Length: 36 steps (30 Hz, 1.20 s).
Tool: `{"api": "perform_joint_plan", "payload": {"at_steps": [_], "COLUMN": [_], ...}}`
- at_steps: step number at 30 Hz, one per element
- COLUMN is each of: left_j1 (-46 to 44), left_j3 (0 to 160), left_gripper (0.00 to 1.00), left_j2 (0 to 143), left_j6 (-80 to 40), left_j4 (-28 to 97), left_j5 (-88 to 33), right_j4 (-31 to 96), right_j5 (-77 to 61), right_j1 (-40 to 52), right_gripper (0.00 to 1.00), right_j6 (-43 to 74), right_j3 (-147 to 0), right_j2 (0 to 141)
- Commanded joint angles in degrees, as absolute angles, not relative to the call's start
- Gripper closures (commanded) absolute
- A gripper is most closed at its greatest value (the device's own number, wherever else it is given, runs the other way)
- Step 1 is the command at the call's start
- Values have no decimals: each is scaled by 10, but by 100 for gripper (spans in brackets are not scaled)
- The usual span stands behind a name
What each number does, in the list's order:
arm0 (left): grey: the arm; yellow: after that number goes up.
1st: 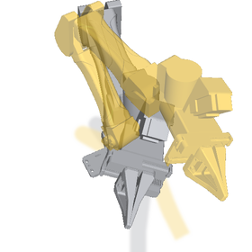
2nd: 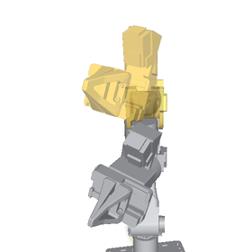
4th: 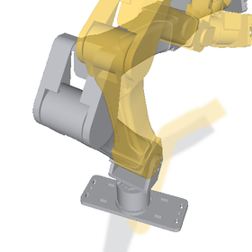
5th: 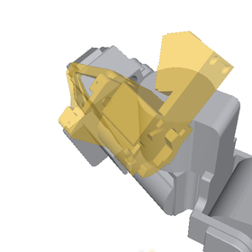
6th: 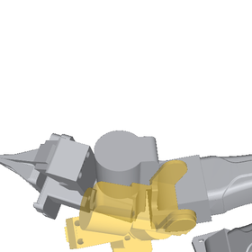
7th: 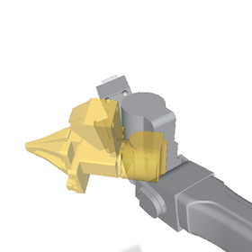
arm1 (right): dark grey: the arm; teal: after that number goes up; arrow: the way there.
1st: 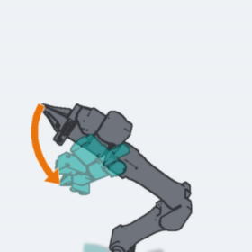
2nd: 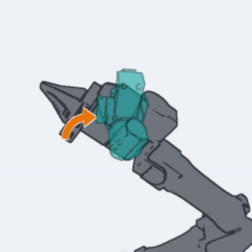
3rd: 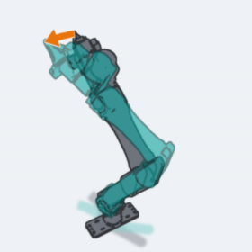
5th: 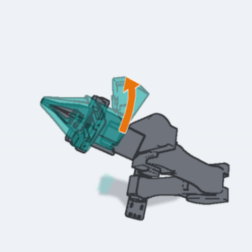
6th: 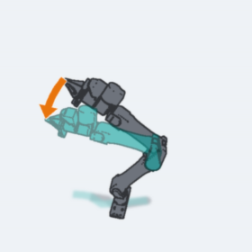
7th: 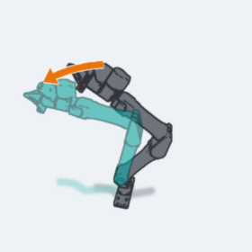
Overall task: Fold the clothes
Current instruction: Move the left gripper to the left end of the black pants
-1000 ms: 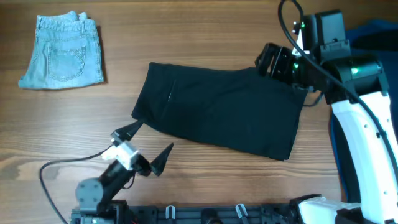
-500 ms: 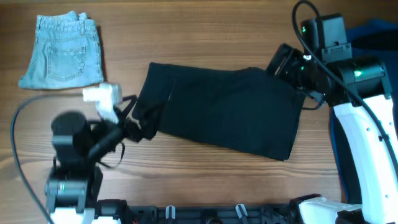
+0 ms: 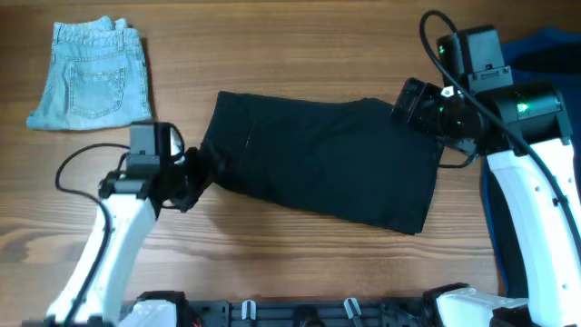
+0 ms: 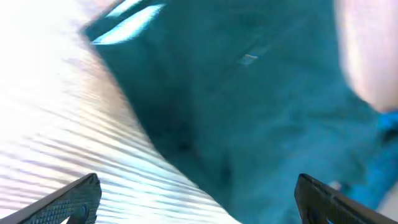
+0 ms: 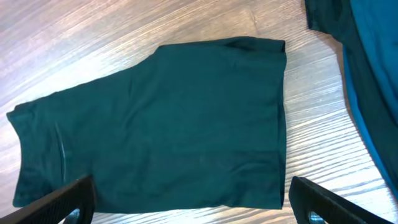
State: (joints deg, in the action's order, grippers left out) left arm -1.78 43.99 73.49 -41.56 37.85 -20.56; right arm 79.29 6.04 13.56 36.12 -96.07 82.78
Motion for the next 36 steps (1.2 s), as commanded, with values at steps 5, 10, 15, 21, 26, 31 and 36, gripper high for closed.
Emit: {"api": "perform_joint_plan", "payload": {"at_steps": [5,10,15,21,26,31,36], "left_j1": [-41,-77,-75,-68,-68,-68,-68], "left_j3": [556,566,566,566,566,566,566], "left_gripper": [1,0,0,1,1,1,0], "left_j2": [814,818,827,896,943,972,997], "left_j6": [-407,-395,-395,-429,-429,-430,-442], "left_j4": [484,482,443,441,437,400,387], "left_j5": [-28,-54,-35,-36,-36,-36,-33], "right_j4": [785,786,787,787,787,788,792], "right_j5": [62,62,59,59,44,34,29], "right_j1": [134,134,134,134,134,134,134], "right_gripper": [0,0,0,0,0,0,0], "right_j6": [377,376,377,376,375,375,375], "right_j3": [-966,-945,-923,-923,-923,-923,-923], "right_j2": [836,872,901,905,905,905,905]}}
